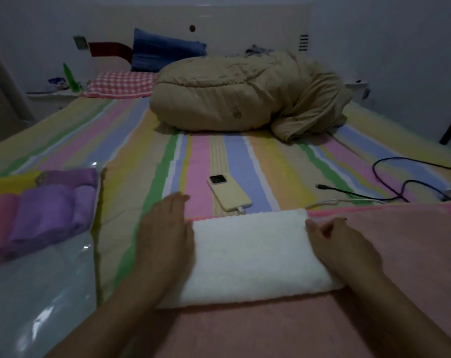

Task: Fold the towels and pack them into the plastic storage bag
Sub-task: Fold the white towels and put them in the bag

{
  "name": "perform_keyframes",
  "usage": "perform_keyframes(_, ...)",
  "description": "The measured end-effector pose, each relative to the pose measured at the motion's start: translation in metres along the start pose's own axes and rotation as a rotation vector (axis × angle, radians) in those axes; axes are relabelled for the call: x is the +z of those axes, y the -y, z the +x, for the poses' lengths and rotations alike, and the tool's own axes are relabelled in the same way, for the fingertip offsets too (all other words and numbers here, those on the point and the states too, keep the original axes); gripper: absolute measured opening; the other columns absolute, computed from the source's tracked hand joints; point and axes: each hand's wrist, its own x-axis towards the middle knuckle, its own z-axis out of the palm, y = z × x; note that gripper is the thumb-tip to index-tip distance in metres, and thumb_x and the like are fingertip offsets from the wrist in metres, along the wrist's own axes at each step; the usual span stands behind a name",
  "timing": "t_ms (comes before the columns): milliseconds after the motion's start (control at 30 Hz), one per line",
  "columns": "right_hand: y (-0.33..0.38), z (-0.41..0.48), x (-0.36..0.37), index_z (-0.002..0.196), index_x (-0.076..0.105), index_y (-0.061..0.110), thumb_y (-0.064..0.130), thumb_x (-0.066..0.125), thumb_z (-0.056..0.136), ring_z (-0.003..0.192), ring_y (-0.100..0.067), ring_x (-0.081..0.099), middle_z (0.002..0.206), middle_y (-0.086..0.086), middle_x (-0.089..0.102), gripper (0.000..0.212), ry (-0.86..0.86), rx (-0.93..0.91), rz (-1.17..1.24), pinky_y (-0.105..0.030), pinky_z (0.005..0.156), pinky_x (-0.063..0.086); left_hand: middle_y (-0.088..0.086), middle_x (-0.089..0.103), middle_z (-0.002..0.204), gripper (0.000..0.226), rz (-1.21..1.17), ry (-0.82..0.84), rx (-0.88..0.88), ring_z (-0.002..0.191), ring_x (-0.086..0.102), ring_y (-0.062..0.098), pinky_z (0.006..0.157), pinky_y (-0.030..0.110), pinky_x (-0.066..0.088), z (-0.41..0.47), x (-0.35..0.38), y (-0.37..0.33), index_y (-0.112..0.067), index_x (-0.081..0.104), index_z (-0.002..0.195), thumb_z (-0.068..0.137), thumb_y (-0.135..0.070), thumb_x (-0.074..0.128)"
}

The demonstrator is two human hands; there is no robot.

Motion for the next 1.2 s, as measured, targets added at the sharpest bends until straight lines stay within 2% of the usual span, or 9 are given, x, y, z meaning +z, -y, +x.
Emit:
perform_keyframes(167,-0.006,-0.021,-0.011,0.082,0.061,0.019,0.083,0.033,0.076,0.08,-0.024,0.059,0.085,-0.004,0.061,0.071,0.28,0.042,0.071,-0.034,0.074,0.045,0.012,0.055,0.136,0.059,-0.017,0.235,0.175,0.125,0.054,0.029,0.105,0.053,0.039,-0.02,0.03,-0.053,-0.01,0.059,0.129,0.088,-0.038,0.028)
perform_keyframes(333,-0.002,-0.048,-0.026,0.065,0.059,0.011,0.061,0.058,0.082,0.056,-0.02,0.054,0.057,-0.003,0.058,0.053,0.238,0.05,0.479,-0.028,0.056,0.037,0.011,0.052,0.14,0.061,0.062,0.33,0.097,0.128,0.052,0.025,0.111,0.047,0.032,-0.036,0.055,-0.053,-0.011,0.054,0.135,0.09,-0.043,0.028)
perform_keyframes(433,0.004,-0.072,-0.007,0.095,0.067,0.012,0.044,0.069,0.081,0.077,-0.021,0.067,0.085,-0.004,0.072,0.035,0.203,0.116,1.005,-0.032,0.068,0.051,0.011,0.051,0.141,0.062,0.03,0.316,0.094,0.129,0.051,0.025,0.111,0.045,0.02,-0.035,0.054,-0.055,-0.01,0.053,0.135,0.09,-0.043,0.027)
perform_keyframes(567,0.035,-0.099,0.031,0.119,0.058,0.02,0.028,0.078,0.071,0.102,-0.02,0.067,0.112,-0.001,0.07,0.052,-0.002,0.195,1.414,-0.048,0.094,0.051,0.007,0.032,0.154,0.07,-0.06,0.252,0.046,0.143,0.03,0.019,0.119,0.041,0.002,-0.036,0.034,-0.057,-0.012,0.037,0.146,0.089,-0.042,0.01)
perform_keyframes(700,0.076,-0.111,0.028,0.127,0.044,0.02,0.018,0.066,0.076,0.101,-0.025,0.061,0.117,-0.004,0.062,0.055,-0.244,0.074,1.196,-0.036,0.084,0.048,0.006,0.062,0.129,0.057,-0.399,0.044,-0.125,0.121,0.056,0.023,0.108,0.042,0.035,-0.047,-0.002,-0.048,-0.012,0.064,0.121,0.084,-0.034,0.026)
perform_keyframes(833,0.122,-0.126,0.022,0.124,0.049,0.023,0.02,0.043,0.075,0.095,-0.027,0.06,0.111,-0.003,0.066,0.049,-0.247,-0.326,0.933,-0.027,0.067,0.036,0.0,0.071,0.107,0.029,-0.861,0.068,-0.512,0.093,0.067,0.018,0.082,0.032,0.051,-0.05,-0.035,-0.006,-0.022,0.069,0.099,0.089,-0.021,0.042)
perform_keyframes(1000,0.149,-0.145,0.069,0.123,0.06,0.018,0.02,0.072,0.054,0.108,-0.014,0.062,0.117,-0.002,0.068,0.069,-0.189,-0.972,0.205,-0.029,0.102,0.03,0.007,0.068,0.074,0.032,-1.093,0.031,-0.866,0.051,0.063,0.011,0.045,0.021,0.048,-0.057,-0.05,0.037,-0.006,0.065,0.103,0.096,0.004,0.036)
perform_keyframes(1100,0.144,-0.147,0.082,0.119,0.066,0.018,0.034,0.043,0.07,0.112,-0.017,0.063,0.12,0.001,0.067,0.056,-0.088,-1.04,-0.032,-0.038,0.103,0.027,0.008,0.06,0.063,0.022,-1.059,0.145,-0.936,0.039,0.055,0.006,0.04,0.018,0.043,-0.062,-0.046,0.047,-0.007,0.06,0.107,0.094,0.001,0.045)
perform_keyframes(1200,0.136,-0.147,0.081,0.125,0.061,0.019,0.037,0.041,0.08,0.122,-0.019,0.056,0.129,0.002,0.062,0.053,-0.03,-1.071,-0.039,-0.04,0.106,0.026,0.011,0.066,0.07,0.026,-1.0,0.232,-0.917,0.058,0.062,0.019,0.057,0.027,0.049,-0.063,-0.037,0.054,-0.01,0.061,0.112,0.088,-0.004,0.056)
